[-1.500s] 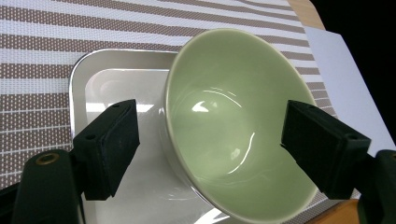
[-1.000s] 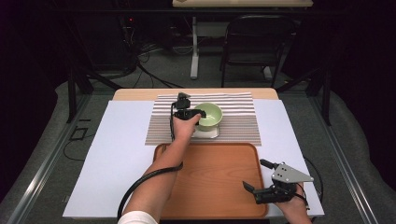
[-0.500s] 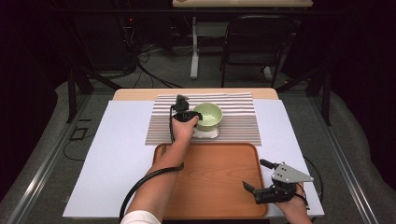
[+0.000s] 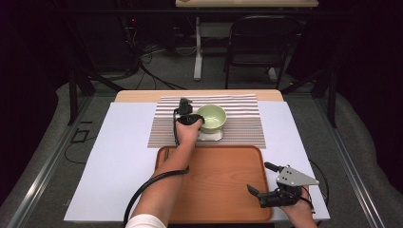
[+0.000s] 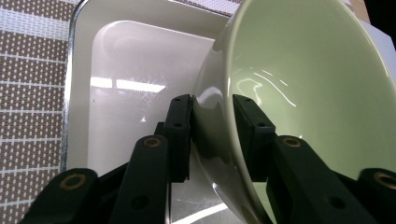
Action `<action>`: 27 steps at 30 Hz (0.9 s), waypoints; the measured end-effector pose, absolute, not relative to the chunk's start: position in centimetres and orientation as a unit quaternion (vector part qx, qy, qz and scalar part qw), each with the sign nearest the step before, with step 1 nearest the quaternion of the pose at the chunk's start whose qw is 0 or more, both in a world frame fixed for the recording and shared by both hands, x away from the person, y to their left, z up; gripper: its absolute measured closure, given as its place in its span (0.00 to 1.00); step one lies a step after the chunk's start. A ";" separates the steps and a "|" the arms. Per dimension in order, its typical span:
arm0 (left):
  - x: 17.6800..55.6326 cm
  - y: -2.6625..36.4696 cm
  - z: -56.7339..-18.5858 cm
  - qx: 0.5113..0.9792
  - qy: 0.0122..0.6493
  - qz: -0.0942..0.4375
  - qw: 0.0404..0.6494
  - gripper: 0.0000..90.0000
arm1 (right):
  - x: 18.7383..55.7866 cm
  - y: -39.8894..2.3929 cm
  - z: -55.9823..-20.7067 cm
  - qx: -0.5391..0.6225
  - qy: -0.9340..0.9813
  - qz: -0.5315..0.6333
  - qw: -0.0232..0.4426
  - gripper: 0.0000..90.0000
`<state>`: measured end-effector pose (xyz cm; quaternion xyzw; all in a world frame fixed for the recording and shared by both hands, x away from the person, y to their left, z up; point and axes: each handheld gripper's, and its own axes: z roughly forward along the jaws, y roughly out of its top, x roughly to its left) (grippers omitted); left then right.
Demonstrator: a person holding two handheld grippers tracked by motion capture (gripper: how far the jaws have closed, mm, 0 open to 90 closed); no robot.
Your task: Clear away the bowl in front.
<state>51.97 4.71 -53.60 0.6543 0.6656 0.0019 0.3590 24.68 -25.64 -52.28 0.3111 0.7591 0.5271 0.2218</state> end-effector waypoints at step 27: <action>52.0 5.9 -53.7 0.638 0.669 -0.018 0.381 0.92 | 24.7 -25.7 -52.3 0.311 0.759 0.527 0.222 0.02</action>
